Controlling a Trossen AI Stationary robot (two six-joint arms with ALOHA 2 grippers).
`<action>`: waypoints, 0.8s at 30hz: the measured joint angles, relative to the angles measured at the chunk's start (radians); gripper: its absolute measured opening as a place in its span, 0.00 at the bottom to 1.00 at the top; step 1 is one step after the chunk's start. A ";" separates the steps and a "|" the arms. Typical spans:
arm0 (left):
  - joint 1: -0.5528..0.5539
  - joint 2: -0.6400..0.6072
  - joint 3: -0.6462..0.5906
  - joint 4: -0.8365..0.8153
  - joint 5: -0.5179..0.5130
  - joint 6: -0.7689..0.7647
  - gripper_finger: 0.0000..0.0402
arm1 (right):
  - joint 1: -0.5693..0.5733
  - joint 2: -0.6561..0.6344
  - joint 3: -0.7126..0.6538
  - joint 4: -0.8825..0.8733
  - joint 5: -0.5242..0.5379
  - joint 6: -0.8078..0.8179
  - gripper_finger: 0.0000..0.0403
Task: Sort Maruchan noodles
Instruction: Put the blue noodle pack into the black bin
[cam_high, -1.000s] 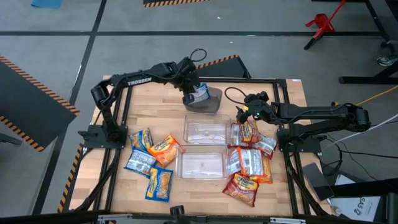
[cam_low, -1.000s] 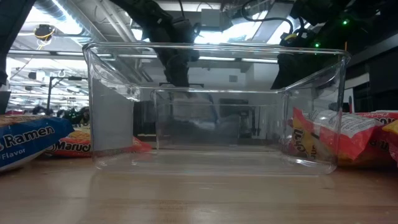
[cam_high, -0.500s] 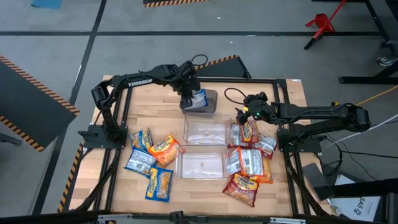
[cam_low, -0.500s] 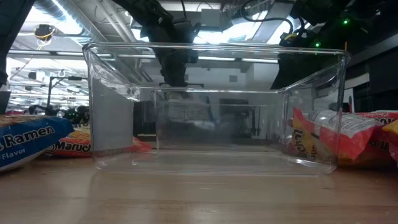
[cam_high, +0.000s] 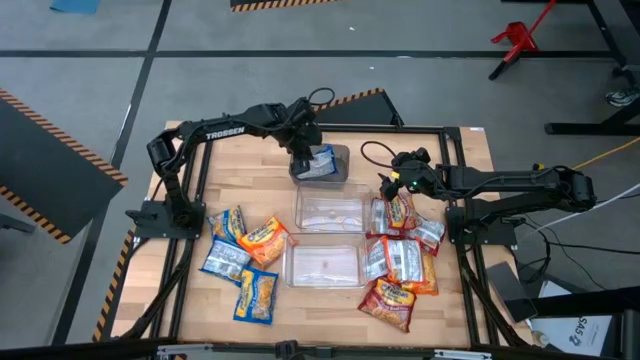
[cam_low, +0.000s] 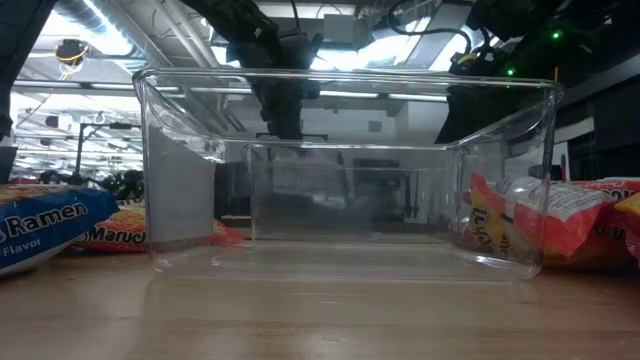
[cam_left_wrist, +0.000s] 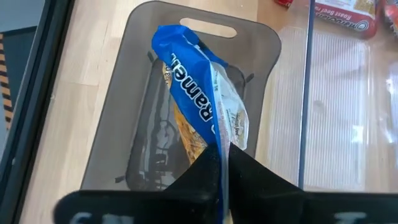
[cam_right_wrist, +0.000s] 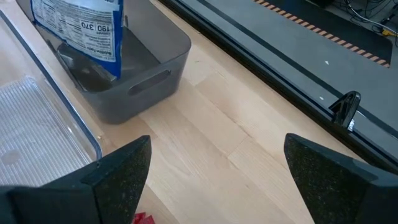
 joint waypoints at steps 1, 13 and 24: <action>0.000 0.000 0.000 0.000 0.000 0.011 0.08 | 0.000 0.000 0.000 0.000 0.000 0.000 0.87; -0.006 -0.001 0.009 0.017 -0.175 0.036 0.29 | 0.000 0.000 0.000 0.000 -0.036 -0.001 0.87; -0.006 -0.003 -0.008 0.139 -0.185 0.041 0.19 | 0.000 0.000 0.000 -0.009 -0.045 -0.001 0.87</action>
